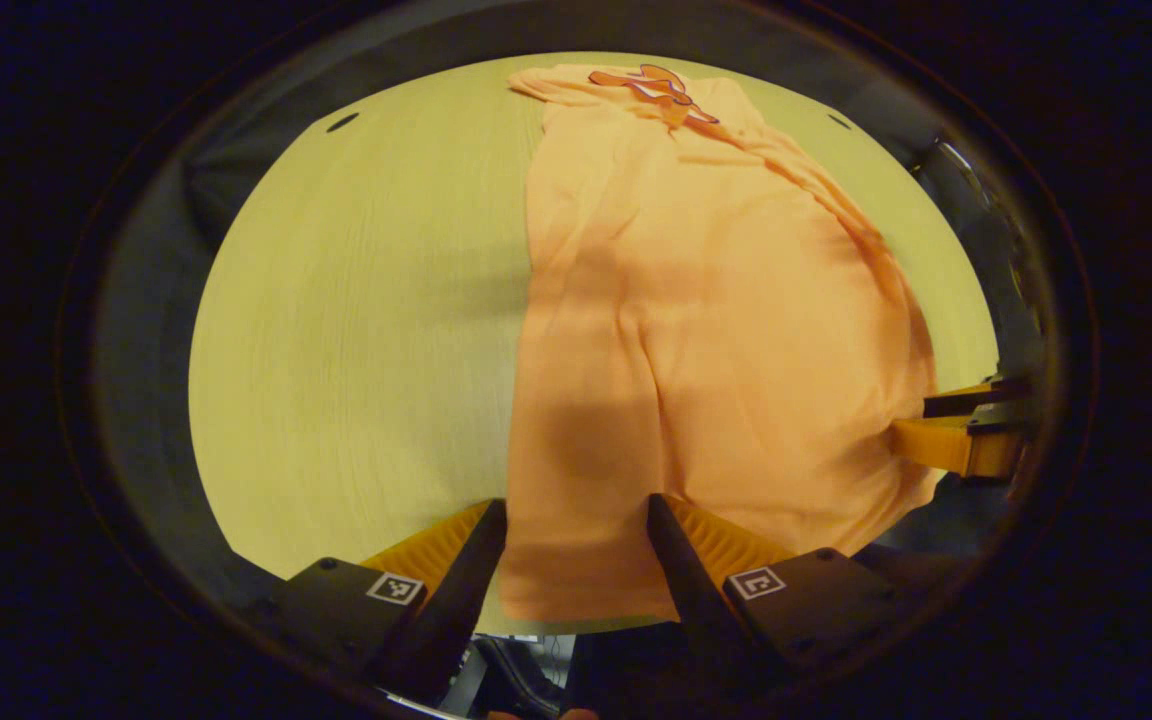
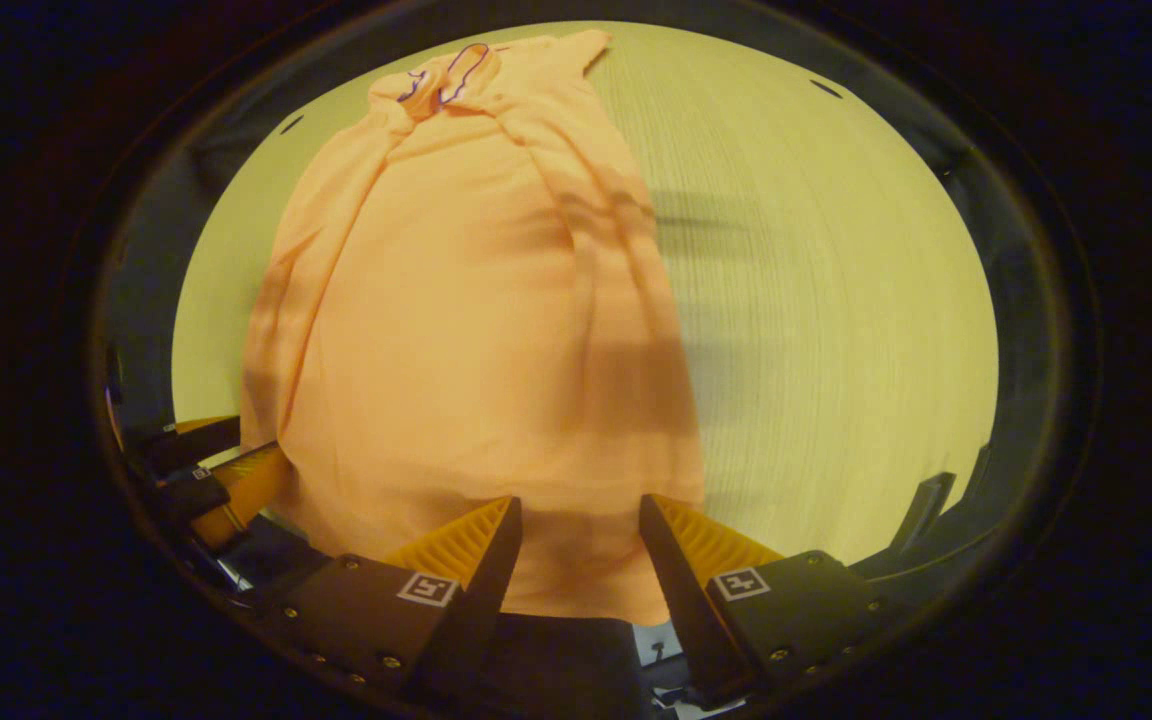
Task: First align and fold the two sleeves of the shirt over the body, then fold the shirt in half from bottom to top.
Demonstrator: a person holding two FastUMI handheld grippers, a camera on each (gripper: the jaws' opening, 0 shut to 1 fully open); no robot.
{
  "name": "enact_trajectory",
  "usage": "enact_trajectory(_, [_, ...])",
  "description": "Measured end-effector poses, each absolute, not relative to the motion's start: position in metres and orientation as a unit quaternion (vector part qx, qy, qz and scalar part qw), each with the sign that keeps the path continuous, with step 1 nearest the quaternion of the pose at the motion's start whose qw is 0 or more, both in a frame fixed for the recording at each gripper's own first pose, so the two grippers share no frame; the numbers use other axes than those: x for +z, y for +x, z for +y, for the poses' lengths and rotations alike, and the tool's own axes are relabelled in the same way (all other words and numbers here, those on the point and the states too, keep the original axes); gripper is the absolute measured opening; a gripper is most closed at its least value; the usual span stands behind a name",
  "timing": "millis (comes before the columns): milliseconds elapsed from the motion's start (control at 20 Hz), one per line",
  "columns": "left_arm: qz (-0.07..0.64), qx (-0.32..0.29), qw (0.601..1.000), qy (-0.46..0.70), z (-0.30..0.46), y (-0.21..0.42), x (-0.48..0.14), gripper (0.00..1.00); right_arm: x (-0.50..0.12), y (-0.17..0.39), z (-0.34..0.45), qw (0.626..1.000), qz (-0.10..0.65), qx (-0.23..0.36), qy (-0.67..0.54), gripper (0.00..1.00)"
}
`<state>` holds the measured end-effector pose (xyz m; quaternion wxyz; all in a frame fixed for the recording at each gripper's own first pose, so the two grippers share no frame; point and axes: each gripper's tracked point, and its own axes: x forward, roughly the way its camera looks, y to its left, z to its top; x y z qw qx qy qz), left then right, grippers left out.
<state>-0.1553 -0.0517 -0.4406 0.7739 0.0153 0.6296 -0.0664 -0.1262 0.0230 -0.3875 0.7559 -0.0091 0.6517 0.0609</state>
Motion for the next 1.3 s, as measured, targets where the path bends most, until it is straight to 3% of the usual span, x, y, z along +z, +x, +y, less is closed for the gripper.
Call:
enact_trajectory(50, [0.638, -0.064, 0.767, 0.016, -0.052, -0.155, -0.441, 0.95, -0.389, -0.126, 0.022, 0.753, 0.655, 0.054, -0.018, 0.71])
enact_trajectory(200, [0.661, -0.058, 0.748, 0.014, -0.053, -0.152, -0.443, 0.94, -0.39, -0.127, 0.021, 0.743, 0.667, 0.044, -0.036, 0.82])
enact_trajectory(550, [0.675, -0.059, 0.735, 0.013, -0.054, -0.151, -0.442, 0.96, -0.391, -0.126, 0.022, 0.747, 0.663, 0.038, -0.03, 0.84])
enact_trajectory(650, [0.678, -0.064, 0.732, 0.015, -0.058, -0.15, -0.443, 0.89, -0.391, -0.125, 0.022, 0.747, 0.663, 0.041, -0.033, 0.83])
enact_trajectory(700, [0.675, -0.065, 0.735, 0.011, -0.063, -0.147, -0.442, 0.75, -0.391, -0.123, 0.022, 0.749, 0.661, 0.035, -0.029, 0.78])
enact_trajectory(750, [0.677, -0.067, 0.733, 0.011, -0.066, -0.148, -0.441, 0.55, -0.391, -0.121, 0.023, 0.75, 0.66, 0.033, -0.028, 0.59])
enact_trajectory(800, [0.678, -0.072, 0.732, 0.013, -0.068, -0.147, -0.441, 0.42, -0.39, -0.119, 0.023, 0.75, 0.66, 0.031, -0.027, 0.5])
enact_trajectory(850, [0.675, -0.077, 0.734, 0.009, -0.071, -0.146, -0.44, 0.37, -0.39, -0.118, 0.023, 0.753, 0.657, 0.029, -0.027, 0.33])
enact_trajectory(900, [0.675, -0.077, 0.734, 0.007, -0.071, -0.146, -0.44, 0.22, -0.389, -0.117, 0.023, 0.755, 0.654, 0.027, -0.027, 0.24])
enact_trajectory(950, [0.675, -0.083, 0.733, 0.007, -0.071, -0.146, -0.44, 0.16, -0.391, -0.118, 0.024, 0.754, 0.656, 0.03, -0.029, 0.1])
enact_trajectory(1000, [0.672, -0.079, 0.736, -0.002, -0.071, -0.146, -0.44, 0.19, -0.39, -0.117, 0.023, 0.753, 0.657, 0.034, -0.031, 0.1])
enact_trajectory(1100, [0.668, -0.077, 0.74, -0.014, -0.069, -0.143, -0.438, 0.08, -0.384, -0.118, 0.023, 0.759, 0.65, 0.03, -0.023, 0.1])
enact_trajectory(1150, [0.668, -0.075, 0.74, -0.018, -0.069, -0.144, -0.438, 0.06, -0.388, -0.118, 0.024, 0.755, 0.654, 0.032, -0.022, 0.0])
enact_trajectory(1300, [0.66, -0.072, 0.747, -0.018, -0.069, -0.145, -0.437, 0.09, -0.39, -0.117, 0.024, 0.757, 0.652, 0.033, -0.018, 0.0])
